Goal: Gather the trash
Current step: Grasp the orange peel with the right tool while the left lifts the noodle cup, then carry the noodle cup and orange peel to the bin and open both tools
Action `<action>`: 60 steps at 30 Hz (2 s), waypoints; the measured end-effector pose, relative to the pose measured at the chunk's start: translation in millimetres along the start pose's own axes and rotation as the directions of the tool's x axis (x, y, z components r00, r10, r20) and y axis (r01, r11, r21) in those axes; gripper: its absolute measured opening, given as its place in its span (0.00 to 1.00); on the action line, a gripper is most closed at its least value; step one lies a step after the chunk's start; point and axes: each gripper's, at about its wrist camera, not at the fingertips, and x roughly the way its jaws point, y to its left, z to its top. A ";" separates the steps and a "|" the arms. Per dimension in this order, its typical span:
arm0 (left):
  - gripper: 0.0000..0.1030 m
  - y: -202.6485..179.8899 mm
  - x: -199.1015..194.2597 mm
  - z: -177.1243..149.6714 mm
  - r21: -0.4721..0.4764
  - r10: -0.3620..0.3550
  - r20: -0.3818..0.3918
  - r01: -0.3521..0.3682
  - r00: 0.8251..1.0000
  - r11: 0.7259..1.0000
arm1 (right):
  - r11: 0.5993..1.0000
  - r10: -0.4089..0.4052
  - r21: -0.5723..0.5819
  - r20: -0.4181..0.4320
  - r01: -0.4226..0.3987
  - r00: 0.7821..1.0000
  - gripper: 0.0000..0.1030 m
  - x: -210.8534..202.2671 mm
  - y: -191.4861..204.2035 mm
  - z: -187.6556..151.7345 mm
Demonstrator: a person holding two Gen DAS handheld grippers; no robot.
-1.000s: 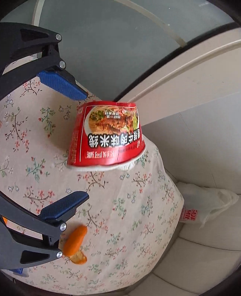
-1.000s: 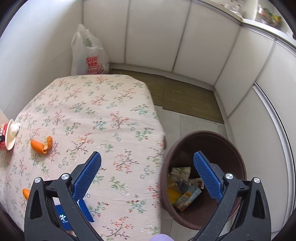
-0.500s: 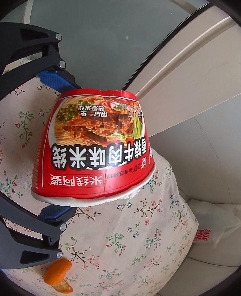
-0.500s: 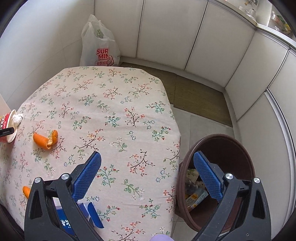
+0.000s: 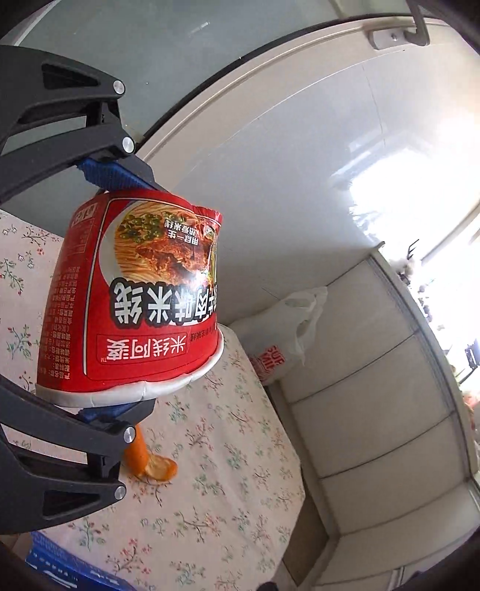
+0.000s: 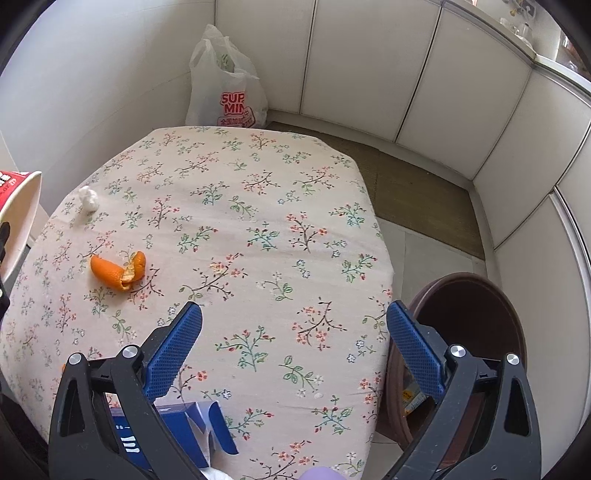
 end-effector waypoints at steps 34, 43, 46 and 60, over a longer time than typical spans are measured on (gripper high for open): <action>0.81 138.7 37.5 -20.0 -0.650 -0.262 -0.107 0.131 0.959 0.748 | 0.780 0.199 -0.553 -0.225 -0.293 0.954 0.36 97.1 217.5 10.5; 0.81 140.3 50.8 -25.9 -0.696 -0.330 -0.127 0.153 0.935 0.702 | 0.838 0.224 -0.460 -0.199 -0.292 0.954 0.15 97.5 198.2 19.5; 0.81 137.9 48.3 -24.8 -0.700 -0.347 -0.114 0.172 0.931 0.693 | 0.848 0.220 -0.452 -0.175 -0.277 0.960 0.15 89.5 193.0 20.4; 0.81 119.2 38.1 -13.7 -0.684 -0.408 -0.077 0.249 0.910 0.685 | 0.952 0.166 -0.270 0.054 -0.146 0.985 0.15 17.6 110.3 44.5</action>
